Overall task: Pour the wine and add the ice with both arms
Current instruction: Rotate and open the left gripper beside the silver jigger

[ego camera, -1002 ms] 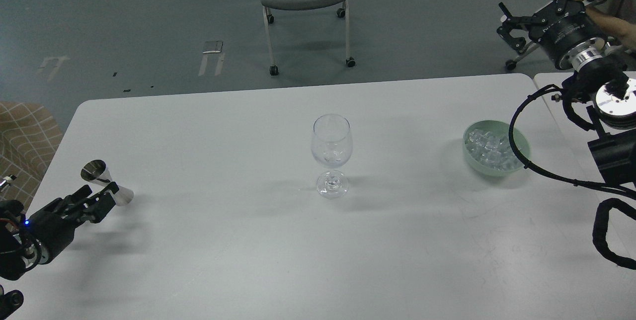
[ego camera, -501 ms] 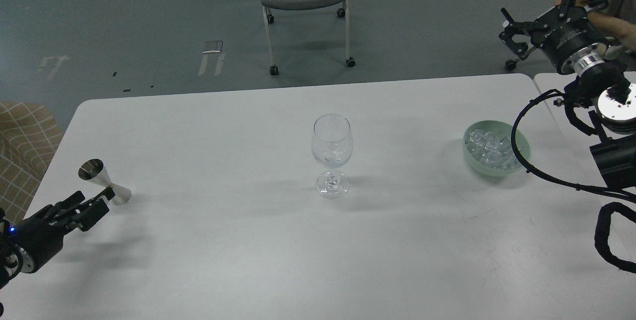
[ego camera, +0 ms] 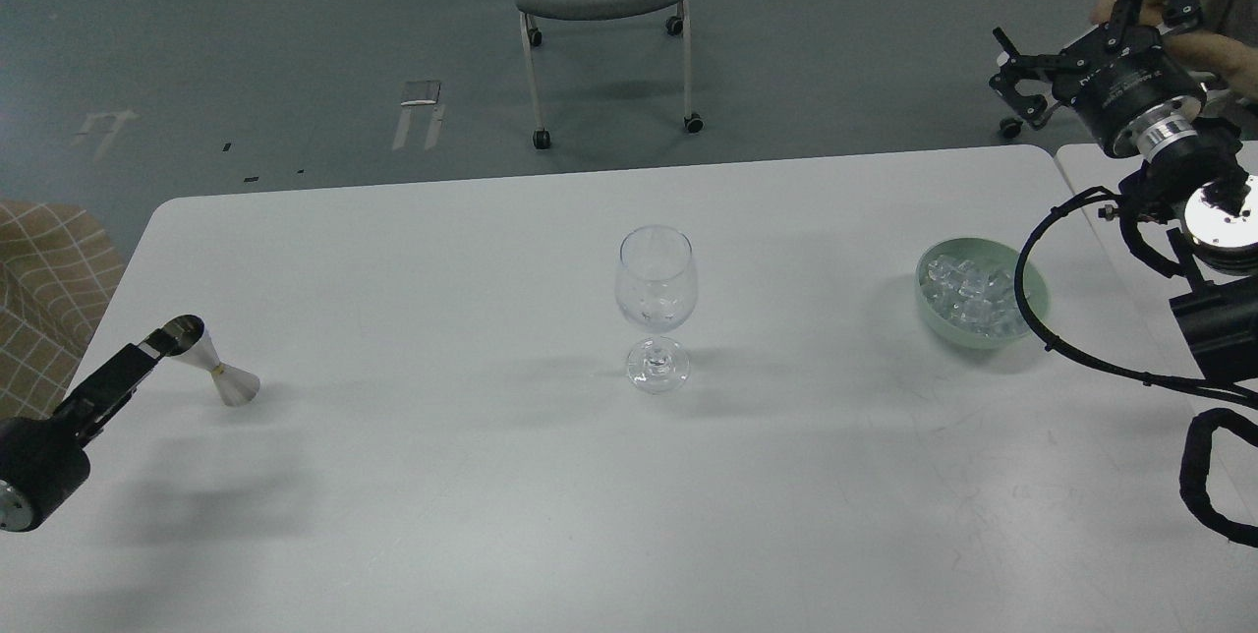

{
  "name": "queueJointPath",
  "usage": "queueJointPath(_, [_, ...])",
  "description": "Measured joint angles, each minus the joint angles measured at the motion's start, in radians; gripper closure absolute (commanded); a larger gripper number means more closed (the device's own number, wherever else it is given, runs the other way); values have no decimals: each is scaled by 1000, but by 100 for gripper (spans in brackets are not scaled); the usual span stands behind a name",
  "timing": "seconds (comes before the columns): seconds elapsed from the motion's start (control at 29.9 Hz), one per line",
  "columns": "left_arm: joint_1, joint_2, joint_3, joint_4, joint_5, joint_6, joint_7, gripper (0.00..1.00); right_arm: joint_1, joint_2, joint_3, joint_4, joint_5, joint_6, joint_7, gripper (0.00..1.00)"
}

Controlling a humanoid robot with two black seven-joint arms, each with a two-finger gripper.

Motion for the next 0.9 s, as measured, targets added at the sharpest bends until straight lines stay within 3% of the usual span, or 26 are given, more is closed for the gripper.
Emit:
queueJointPath(0.27, [9,39,-6,-18,-451,-279,0,2,-2,-11,1,0,1,0,0,0])
queueJointPath(0.43, [34,75,1,-15,-563,-426,0,2,-8,-11,0,-1,1,0,0,0])
queueJointPath(0.7, [61,52,4,21,-668,-595,0,2,-13,-16,0,-2,1,0,0,0])
queueJointPath(0.9, [62,17,4,31,-855,-626,0,2,-13,-16,0,1,1,0,0,0])
